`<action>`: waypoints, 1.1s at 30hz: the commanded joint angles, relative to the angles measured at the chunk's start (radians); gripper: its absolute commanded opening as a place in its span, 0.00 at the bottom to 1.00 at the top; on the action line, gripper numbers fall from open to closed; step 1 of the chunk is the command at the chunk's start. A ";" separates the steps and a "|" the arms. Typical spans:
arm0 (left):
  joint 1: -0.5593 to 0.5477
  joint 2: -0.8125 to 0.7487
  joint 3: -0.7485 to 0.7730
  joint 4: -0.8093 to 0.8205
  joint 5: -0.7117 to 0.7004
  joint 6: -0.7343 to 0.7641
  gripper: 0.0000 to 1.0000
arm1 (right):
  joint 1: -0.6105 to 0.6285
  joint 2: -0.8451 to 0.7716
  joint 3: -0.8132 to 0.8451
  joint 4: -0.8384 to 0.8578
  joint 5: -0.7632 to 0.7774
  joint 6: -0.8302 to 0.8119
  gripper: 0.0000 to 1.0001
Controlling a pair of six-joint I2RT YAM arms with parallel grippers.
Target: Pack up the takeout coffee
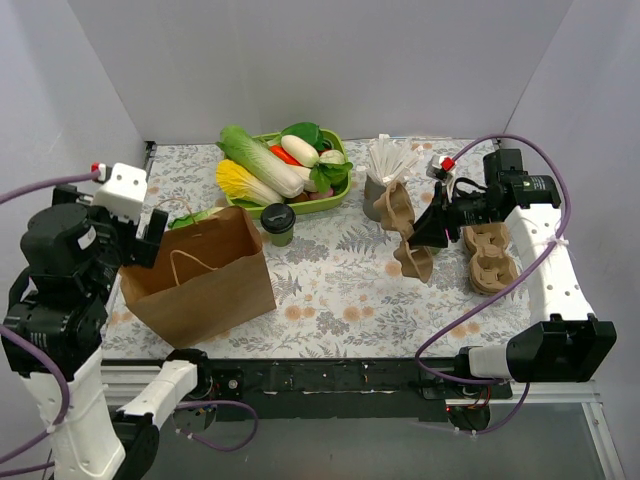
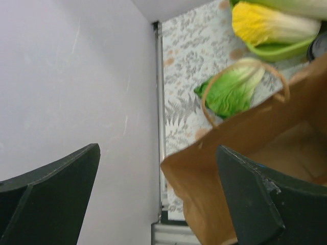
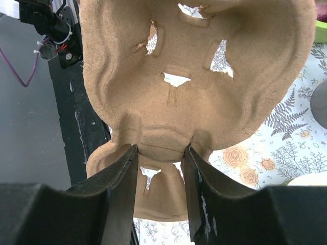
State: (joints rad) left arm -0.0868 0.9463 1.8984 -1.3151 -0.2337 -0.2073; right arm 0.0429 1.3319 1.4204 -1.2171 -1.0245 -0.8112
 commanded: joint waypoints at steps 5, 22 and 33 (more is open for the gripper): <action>0.004 -0.096 -0.283 -0.070 -0.001 0.054 0.98 | 0.012 -0.033 -0.017 0.050 -0.071 0.032 0.01; 0.004 0.195 -0.297 -0.067 0.154 0.149 0.49 | 0.028 -0.079 -0.063 0.099 -0.051 0.110 0.01; 0.004 0.063 -0.303 -0.067 0.365 0.250 0.00 | 0.051 -0.066 0.052 0.030 0.087 0.073 0.01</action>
State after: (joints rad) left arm -0.0868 1.0489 1.5955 -1.3434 -0.0326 0.0002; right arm 0.0753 1.2766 1.3899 -1.1645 -0.9768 -0.7383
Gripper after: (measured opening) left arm 0.021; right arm 0.444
